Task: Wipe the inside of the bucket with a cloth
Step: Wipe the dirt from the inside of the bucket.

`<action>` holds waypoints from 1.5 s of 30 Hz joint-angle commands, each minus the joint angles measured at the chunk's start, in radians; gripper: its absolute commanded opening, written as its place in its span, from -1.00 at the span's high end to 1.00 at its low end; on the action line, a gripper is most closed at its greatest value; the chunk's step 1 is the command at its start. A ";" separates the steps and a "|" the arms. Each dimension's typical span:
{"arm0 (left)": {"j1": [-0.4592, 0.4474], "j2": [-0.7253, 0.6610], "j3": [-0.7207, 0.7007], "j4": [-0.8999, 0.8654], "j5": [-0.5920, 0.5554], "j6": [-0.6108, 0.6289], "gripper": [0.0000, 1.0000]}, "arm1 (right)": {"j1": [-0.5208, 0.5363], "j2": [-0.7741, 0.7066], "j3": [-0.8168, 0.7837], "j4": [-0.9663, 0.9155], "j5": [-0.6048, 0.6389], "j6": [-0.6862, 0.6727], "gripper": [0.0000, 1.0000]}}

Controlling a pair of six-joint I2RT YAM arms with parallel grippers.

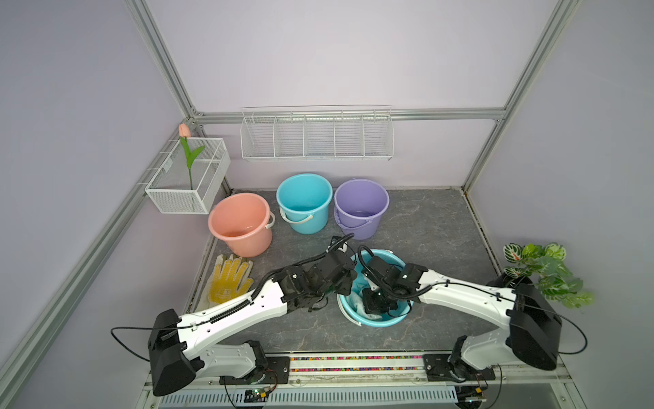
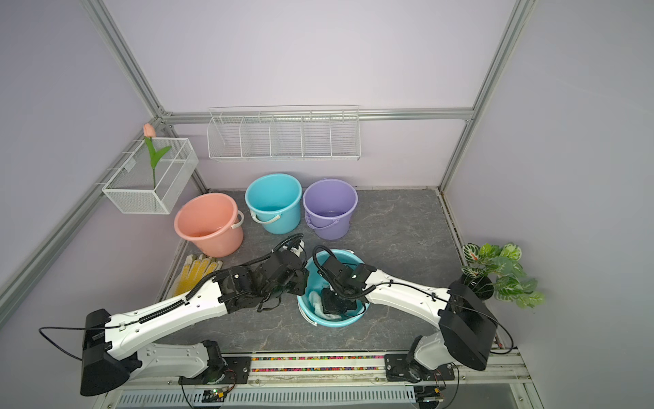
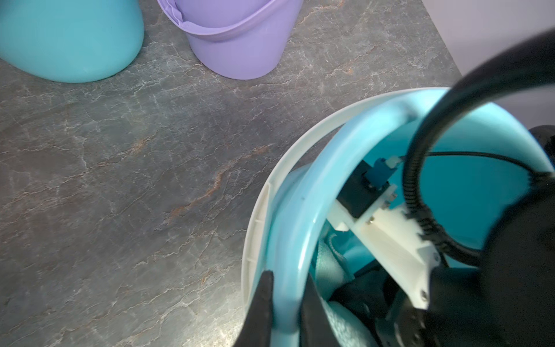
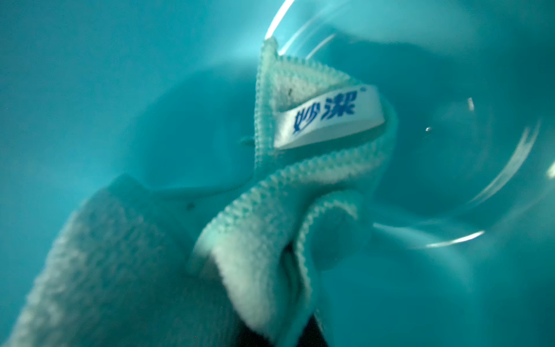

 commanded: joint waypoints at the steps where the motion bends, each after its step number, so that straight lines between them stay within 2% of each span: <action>1: -0.006 -0.006 0.016 0.023 -0.004 -0.010 1.00 | -0.003 -0.099 0.033 -0.071 -0.044 0.047 0.86; 5: -0.007 -0.010 0.008 0.025 -0.009 -0.018 1.00 | -0.004 -0.208 0.055 -0.064 -0.057 0.095 0.87; 9: -0.007 -0.011 0.004 0.028 -0.006 -0.019 1.00 | -0.008 -0.276 0.057 0.032 -0.089 0.184 0.86; 20: -0.007 -0.025 -0.008 0.035 0.013 -0.023 1.00 | -0.007 -0.304 -0.139 0.472 -0.048 0.544 0.87; 29: -0.006 -0.014 -0.002 0.062 0.073 0.021 1.00 | 0.004 -0.245 -0.156 0.453 0.157 0.781 0.86; 34: -0.007 -0.010 -0.005 0.083 0.101 0.029 1.00 | 0.006 -0.206 -0.149 0.369 0.259 0.839 0.86; 45: -0.007 -0.016 -0.013 0.089 0.108 0.026 1.00 | 0.006 -0.004 -0.135 0.358 0.288 0.886 0.87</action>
